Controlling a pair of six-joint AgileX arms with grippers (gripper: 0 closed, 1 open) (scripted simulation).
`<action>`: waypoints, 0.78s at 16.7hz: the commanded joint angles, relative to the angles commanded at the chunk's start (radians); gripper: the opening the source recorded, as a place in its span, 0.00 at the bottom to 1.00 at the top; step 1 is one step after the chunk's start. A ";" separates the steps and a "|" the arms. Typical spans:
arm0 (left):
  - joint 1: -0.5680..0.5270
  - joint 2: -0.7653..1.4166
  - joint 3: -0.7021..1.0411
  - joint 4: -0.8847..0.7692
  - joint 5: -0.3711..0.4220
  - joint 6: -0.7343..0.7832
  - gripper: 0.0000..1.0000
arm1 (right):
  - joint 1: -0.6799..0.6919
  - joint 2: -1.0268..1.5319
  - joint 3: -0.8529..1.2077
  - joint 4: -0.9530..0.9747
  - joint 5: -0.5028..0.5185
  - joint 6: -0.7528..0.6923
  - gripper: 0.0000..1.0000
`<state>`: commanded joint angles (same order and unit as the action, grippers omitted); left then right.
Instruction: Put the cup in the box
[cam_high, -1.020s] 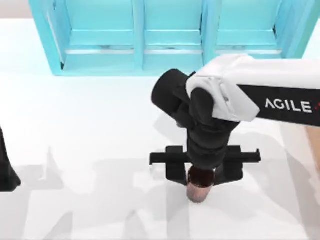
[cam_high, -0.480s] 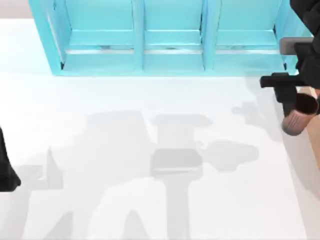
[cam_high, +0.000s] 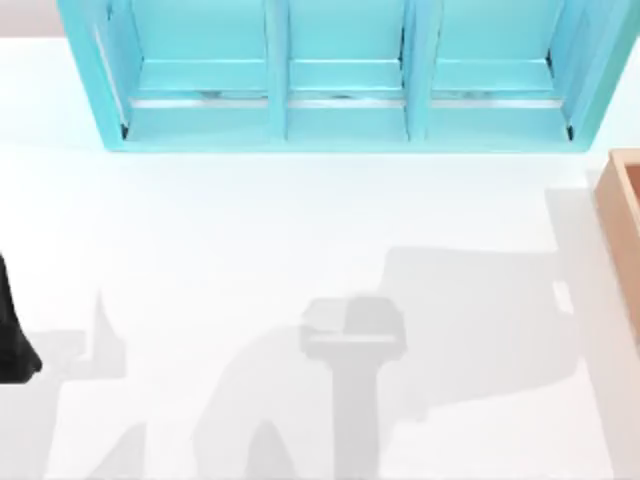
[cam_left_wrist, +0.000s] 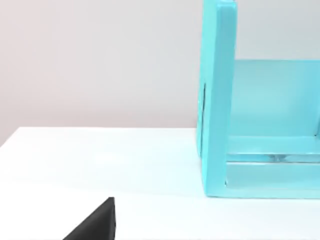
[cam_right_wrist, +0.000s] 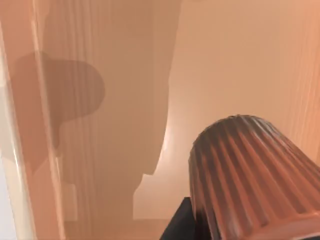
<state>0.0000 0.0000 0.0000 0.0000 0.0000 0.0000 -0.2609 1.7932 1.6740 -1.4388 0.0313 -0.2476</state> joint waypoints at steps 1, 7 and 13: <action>0.000 0.000 0.000 0.000 0.000 0.000 1.00 | -0.019 -0.005 0.002 -0.009 0.001 -0.019 0.00; 0.000 0.000 0.000 0.000 0.000 0.000 1.00 | -0.023 -0.001 -0.003 -0.007 0.003 -0.024 0.00; 0.000 0.000 0.000 0.000 0.000 0.000 1.00 | -0.026 -0.007 -0.184 0.173 0.002 -0.026 0.00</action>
<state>0.0000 0.0000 0.0000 0.0000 0.0000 0.0000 -0.2872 1.7858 1.4898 -1.2663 0.0335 -0.2738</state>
